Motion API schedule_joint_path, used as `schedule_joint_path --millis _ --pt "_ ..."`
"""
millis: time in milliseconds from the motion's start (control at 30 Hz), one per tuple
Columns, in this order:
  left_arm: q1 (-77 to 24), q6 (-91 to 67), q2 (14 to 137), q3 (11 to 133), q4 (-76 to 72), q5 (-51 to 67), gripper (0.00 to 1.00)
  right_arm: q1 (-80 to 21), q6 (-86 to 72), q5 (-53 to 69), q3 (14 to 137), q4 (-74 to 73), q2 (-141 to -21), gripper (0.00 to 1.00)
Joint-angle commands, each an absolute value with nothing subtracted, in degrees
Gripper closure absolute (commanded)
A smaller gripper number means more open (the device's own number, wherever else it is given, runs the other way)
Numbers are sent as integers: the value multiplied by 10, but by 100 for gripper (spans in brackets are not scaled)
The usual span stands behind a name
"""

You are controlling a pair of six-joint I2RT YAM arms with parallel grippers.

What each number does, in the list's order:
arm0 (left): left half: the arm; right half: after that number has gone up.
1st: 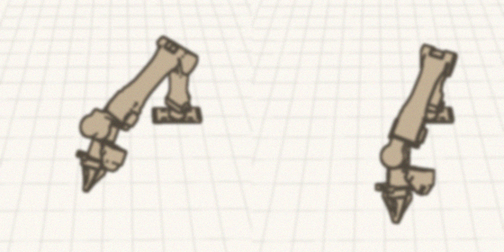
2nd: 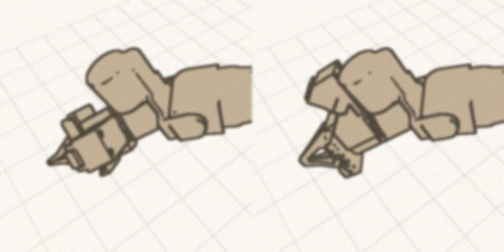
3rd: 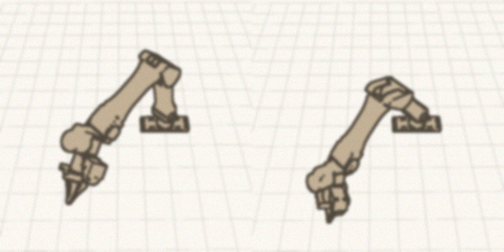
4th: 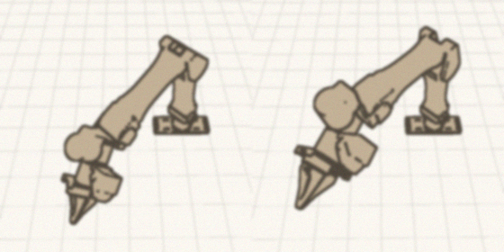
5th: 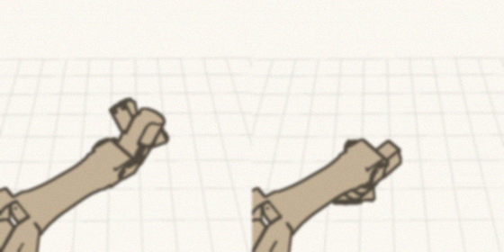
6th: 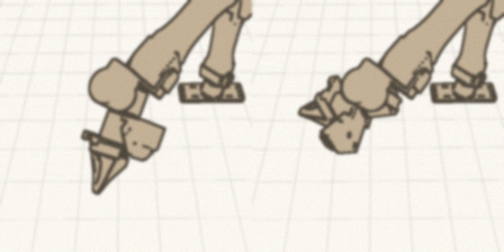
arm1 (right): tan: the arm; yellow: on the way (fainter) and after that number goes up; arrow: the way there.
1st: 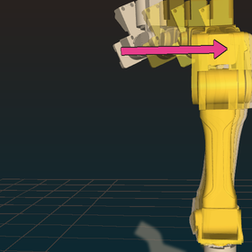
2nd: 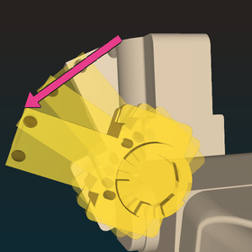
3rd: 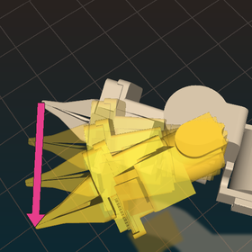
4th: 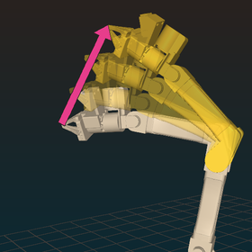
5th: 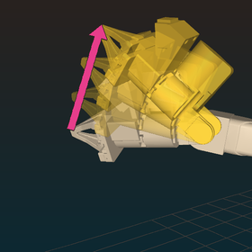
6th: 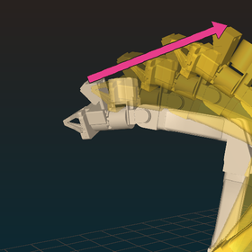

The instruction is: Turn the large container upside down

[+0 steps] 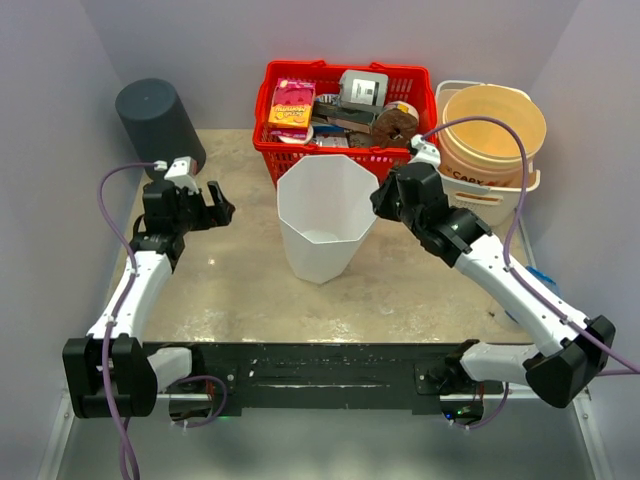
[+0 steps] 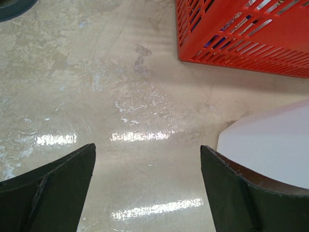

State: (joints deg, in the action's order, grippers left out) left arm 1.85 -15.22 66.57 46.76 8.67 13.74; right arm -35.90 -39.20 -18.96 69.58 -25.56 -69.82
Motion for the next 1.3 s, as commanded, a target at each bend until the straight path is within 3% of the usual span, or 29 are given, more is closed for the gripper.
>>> schedule_joint_path --millis 0,33,400,733,1267 --pt "17 -139 640 465 59 151 7 -359 -358 -183 754 -251 -706 95" --pt "17 -140 639 465 59 152 7 -359 -349 -180 760 -256 -708 100" --pt "17 -133 621 461 70 147 7 -360 -260 -218 850 -334 -715 100" --pt "17 -130 613 463 72 154 7 -365 -159 -327 1000 -538 -756 100" --pt "18 -134 606 464 73 189 7 -462 -192 -621 1060 -744 -853 100"
